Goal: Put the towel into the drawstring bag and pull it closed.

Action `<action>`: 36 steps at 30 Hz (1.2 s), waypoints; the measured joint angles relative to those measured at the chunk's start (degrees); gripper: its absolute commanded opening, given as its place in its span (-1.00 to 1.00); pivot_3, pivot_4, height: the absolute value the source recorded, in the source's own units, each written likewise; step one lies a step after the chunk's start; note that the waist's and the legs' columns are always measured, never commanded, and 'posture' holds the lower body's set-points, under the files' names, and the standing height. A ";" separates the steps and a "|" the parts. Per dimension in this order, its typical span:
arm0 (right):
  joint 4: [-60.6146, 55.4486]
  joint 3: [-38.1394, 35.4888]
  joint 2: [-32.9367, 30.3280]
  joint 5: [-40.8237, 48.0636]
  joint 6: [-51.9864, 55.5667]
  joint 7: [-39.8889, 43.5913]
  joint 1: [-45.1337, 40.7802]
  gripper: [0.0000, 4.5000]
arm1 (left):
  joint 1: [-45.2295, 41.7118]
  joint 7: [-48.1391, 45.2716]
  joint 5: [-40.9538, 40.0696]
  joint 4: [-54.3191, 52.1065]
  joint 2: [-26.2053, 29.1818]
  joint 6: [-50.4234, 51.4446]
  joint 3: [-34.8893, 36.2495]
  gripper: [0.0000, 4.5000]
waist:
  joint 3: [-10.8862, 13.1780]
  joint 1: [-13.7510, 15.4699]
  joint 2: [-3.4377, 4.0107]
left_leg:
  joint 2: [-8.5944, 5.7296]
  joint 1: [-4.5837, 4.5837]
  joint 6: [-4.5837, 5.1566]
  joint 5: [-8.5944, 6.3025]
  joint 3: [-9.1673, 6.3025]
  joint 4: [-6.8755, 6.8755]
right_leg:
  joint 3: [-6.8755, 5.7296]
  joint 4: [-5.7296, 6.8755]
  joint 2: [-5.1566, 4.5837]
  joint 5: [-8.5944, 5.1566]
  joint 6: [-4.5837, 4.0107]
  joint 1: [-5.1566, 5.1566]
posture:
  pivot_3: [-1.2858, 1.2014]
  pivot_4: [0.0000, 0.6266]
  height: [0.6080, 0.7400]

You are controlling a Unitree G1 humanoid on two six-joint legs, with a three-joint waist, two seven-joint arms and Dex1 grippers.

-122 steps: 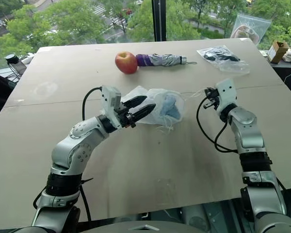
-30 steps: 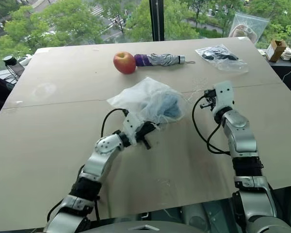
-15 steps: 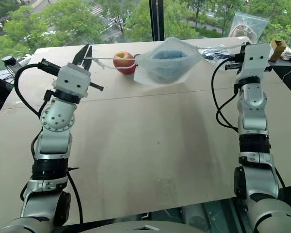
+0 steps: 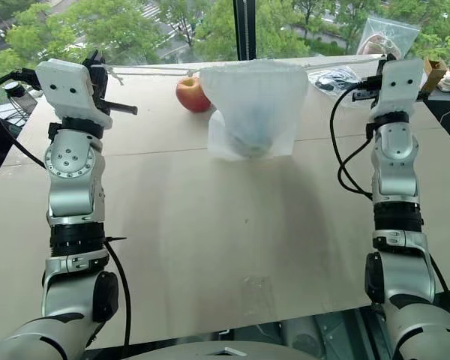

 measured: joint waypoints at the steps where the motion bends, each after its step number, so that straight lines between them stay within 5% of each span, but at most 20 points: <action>1: 0.00 -0.64 -0.04 0.11 0.34 -0.71 0.70 -1.00 | 1.24 0.27 0.01 -0.98 -0.19 0.36 -0.01 -0.96 | 0.00 0.00 0.00 | 0.00 0.01 0.00 0.00 0.01 0.00 | 0.02 0.00 -0.01 0.00 0.00 0.01 | 0.03 -0.52 1.00; 10: 0.43 -4.26 0.59 1.65 2.05 -7.97 5.08 -1.00 | 11.70 8.34 0.49 -11.13 -4.03 7.80 2.71 -0.96 | 0.00 -0.17 0.00 | 0.02 0.10 0.05 -0.03 0.04 0.02 | 0.11 0.12 0.02 0.02 0.03 0.01 | 0.03 -0.52 1.00; 16: 2.71 -5.31 2.27 4.58 3.41 -14.22 5.11 -1.00 | 12.94 17.50 -2.09 -13.06 -7.30 14.95 10.31 -0.96 | -0.01 -0.13 -0.01 | 0.01 0.11 0.22 -0.12 0.06 0.10 | 0.14 0.15 0.01 0.05 0.06 0.04 | 0.03 -0.52 1.00; 23: 4.13 -5.93 4.18 10.40 5.94 -16.93 4.63 -1.00 | 14.26 20.44 -6.39 -13.37 -8.80 18.11 11.03 -0.96 | -0.02 -0.06 -0.02 | 0.01 0.09 0.21 -0.12 0.06 0.12 | 0.17 0.14 -0.01 0.08 0.10 0.04 | 0.03 -0.52 1.00; 28: 2.27 -6.71 5.23 24.44 15.62 3.78 3.64 -1.00 | 13.61 11.11 -14.32 -12.05 -8.06 14.45 11.60 -0.96 | -0.02 -0.22 -0.02 | -0.01 0.13 0.24 -0.13 0.06 0.12 | 0.16 0.14 0.11 0.13 0.15 0.05 | 0.03 -0.52 1.00; 31: -4.32 -0.61 5.15 29.19 23.82 16.82 5.97 -1.00 | 13.88 0.72 -19.37 -12.47 -7.56 15.22 5.73 -0.96 | -0.06 -0.01 0.03 | 0.01 0.09 0.24 -0.13 -0.01 0.12 | 0.07 0.18 0.11 0.12 0.15 0.05 | 0.03 -0.52 1.00; 34: -15.19 8.77 -2.68 31.96 33.55 33.84 14.06 -1.00 | 19.87 -15.13 -26.79 -17.20 -1.80 22.23 -3.16 -0.96 | -0.08 0.27 0.04 | 0.03 -0.03 0.25 -0.14 -0.20 0.09 | -0.10 0.05 -0.01 0.11 0.16 0.06 | 0.03 -0.52 1.00; 35: -17.20 10.45 -5.75 32.08 35.63 37.64 16.69 -0.68 | 22.13 -19.29 -28.12 -18.50 0.69 24.00 -5.21 -0.80 | -0.08 0.25 0.04 | 0.04 -0.07 0.31 -0.18 -0.23 0.09 | -0.07 -0.03 -0.02 0.11 0.17 0.04 | 0.03 -0.52 1.00; 36: -18.52 11.60 -9.12 32.01 37.44 41.34 19.53 -0.59 | 24.90 -23.01 -29.04 -19.49 3.23 25.29 -6.49 -0.75 | -0.08 0.17 0.05 | 0.02 -0.04 0.36 -0.21 -0.31 0.08 | 0.00 -0.08 -0.03 0.10 0.17 0.04 | 0.03 -0.52 1.00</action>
